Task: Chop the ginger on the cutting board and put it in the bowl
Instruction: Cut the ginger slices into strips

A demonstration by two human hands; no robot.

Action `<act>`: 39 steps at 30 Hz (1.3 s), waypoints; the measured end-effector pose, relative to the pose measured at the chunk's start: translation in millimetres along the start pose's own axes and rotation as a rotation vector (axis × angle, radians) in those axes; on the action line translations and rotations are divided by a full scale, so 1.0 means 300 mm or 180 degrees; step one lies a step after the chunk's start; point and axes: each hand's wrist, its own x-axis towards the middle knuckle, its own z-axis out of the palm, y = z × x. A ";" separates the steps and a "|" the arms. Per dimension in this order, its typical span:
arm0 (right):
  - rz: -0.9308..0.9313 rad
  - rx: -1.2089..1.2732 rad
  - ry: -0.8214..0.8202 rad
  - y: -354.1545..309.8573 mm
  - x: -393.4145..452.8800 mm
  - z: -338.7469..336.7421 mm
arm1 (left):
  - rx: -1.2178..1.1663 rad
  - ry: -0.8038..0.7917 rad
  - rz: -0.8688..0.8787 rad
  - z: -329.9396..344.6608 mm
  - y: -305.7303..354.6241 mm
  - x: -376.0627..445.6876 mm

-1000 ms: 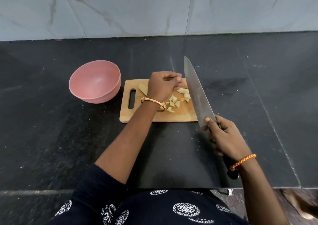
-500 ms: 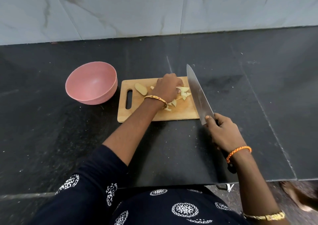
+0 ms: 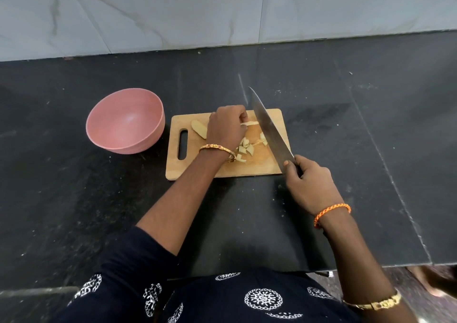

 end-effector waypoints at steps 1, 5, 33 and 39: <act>-0.0033 -0.0055 0.0015 -0.008 0.001 0.006 | -0.0031 0.0039 -0.0029 0.004 0.002 -0.004; -0.0056 -0.0330 0.0050 -0.027 0.011 0.024 | -0.0107 0.0156 -0.0066 0.012 0.000 -0.017; 0.0041 -0.0771 -0.0281 -0.112 0.014 -0.021 | -0.0463 0.0372 -0.0153 0.015 -0.037 -0.023; 0.0029 -0.0887 -0.0459 -0.142 0.025 -0.007 | -0.0629 0.0407 -0.0039 0.019 -0.051 -0.026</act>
